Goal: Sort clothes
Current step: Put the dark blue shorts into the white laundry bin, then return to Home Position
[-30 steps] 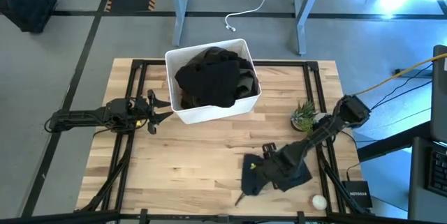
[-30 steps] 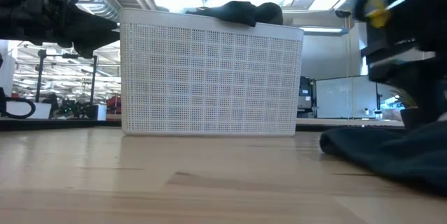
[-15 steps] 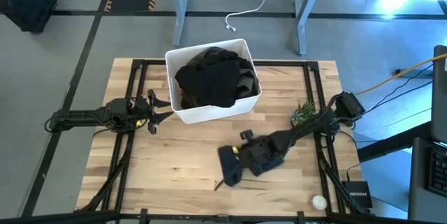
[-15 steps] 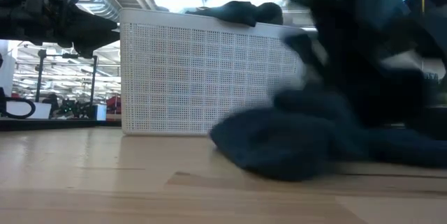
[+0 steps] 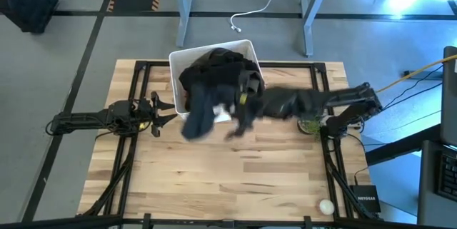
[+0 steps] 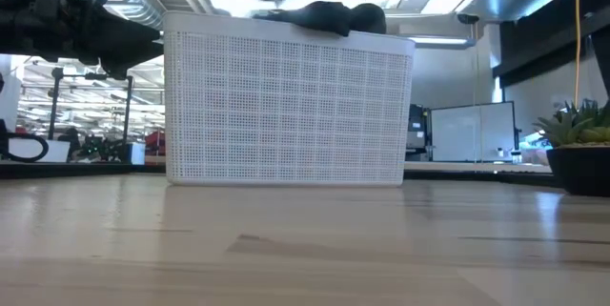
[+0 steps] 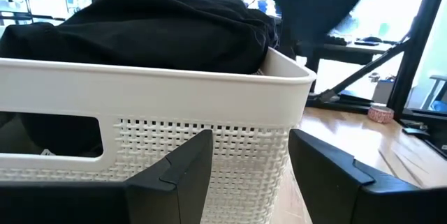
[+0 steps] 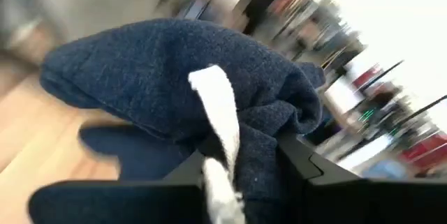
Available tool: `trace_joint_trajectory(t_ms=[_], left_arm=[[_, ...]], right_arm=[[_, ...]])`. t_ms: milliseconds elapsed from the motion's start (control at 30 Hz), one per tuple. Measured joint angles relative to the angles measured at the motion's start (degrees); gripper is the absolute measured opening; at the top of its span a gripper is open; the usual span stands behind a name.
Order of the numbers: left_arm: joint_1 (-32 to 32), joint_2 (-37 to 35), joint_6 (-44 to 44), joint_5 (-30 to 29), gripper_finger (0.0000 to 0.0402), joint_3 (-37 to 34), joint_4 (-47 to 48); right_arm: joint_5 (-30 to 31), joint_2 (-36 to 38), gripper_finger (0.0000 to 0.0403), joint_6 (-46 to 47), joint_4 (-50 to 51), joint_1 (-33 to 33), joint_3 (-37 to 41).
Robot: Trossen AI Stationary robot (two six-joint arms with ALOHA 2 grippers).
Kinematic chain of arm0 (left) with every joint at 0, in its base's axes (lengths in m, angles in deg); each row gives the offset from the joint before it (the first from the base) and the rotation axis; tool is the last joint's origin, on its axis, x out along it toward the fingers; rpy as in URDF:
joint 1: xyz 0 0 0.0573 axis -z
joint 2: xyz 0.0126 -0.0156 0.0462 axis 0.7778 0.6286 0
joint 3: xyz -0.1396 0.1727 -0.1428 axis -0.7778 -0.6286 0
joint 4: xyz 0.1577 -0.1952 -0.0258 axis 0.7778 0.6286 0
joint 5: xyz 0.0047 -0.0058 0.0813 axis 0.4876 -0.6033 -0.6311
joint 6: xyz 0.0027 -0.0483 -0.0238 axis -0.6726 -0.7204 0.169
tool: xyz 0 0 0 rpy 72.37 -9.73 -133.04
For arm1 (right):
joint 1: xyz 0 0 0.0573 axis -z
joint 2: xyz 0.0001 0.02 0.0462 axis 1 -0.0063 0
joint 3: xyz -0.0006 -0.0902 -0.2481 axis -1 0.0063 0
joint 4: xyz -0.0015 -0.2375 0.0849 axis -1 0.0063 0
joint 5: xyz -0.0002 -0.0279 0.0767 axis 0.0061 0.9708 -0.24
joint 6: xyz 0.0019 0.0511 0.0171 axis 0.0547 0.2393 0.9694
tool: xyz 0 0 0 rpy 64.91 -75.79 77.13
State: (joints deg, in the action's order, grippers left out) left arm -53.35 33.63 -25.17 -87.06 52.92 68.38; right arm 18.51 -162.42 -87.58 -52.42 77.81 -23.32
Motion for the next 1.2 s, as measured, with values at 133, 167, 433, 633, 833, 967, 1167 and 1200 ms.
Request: trace_joint_trajectory(t_ms=[133,167,433,633,833,967,1167,1200], left_arm=[[0.00,-0.01,0.00,0.00,0.0184,0.00,0.01],[-0.01,0.00,0.00,0.00,0.0184,0.00,0.02],[-0.01,0.02,0.00,0.00,0.0184,0.00,0.02],[0.00,-0.01,0.00,-0.01,0.0184,0.00,-0.01],[0.00,-0.01,0.00,0.00,0.0184,0.00,0.02],[-0.01,0.02,0.00,0.00,0.0184,0.00,0.02],[0.00,-0.01,0.00,0.00,0.0184,-0.02,0.02],[-0.01,-0.01,0.00,0.00,0.0184,0.00,0.02]], right_arm=[[-6.29,0.07,0.0069,0.15,-10.97,8.08,-4.50],[-7.45,0.11,0.0069,1.09,-12.91,10.27,-4.56],[-16.11,-6.58,0.0086,19.35,-4.54,24.58,-4.47],[-14.59,-14.74,0.0135,25.39,6.47,27.85,-4.26],[-10.11,-14.72,0.0225,24.02,10.57,28.01,-5.23],[-11.27,-12.44,0.0265,25.64,16.62,27.93,-12.22],[-12.10,-11.86,0.0281,26.99,28.63,27.93,-25.63],[-12.12,-11.91,0.0282,27.01,29.90,27.93,-27.19]])
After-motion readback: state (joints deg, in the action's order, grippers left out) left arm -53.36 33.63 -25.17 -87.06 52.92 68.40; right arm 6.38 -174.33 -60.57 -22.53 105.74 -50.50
